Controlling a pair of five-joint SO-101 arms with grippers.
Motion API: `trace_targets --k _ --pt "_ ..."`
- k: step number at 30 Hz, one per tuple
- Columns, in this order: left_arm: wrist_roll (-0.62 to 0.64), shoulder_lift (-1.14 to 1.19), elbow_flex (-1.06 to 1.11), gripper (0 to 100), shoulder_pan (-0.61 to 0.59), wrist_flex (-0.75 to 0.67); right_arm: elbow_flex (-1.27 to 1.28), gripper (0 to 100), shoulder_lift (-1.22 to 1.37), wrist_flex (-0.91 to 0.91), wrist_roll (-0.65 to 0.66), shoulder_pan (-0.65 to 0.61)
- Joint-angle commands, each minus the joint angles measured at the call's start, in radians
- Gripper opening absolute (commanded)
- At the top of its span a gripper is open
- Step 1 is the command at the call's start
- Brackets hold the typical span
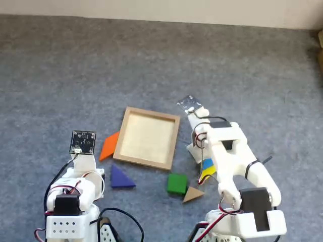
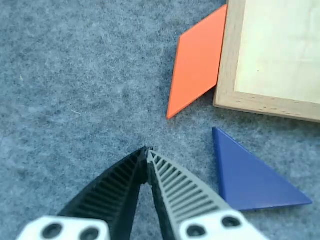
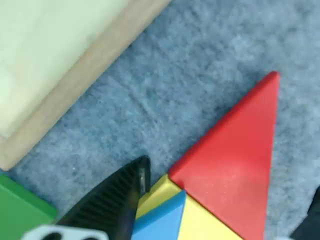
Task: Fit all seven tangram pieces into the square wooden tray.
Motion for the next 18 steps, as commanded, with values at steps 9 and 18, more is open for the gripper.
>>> trace_targets --k 9,18 --pt "0.008 -0.042 0.019 1 -0.013 0.003 -0.047 28.8 0.016 -0.019 0.034 0.045" --pt "0.008 -0.042 0.019 1 -0.013 0.003 -0.076 21.7 0.018 -0.013 0.034 0.048"
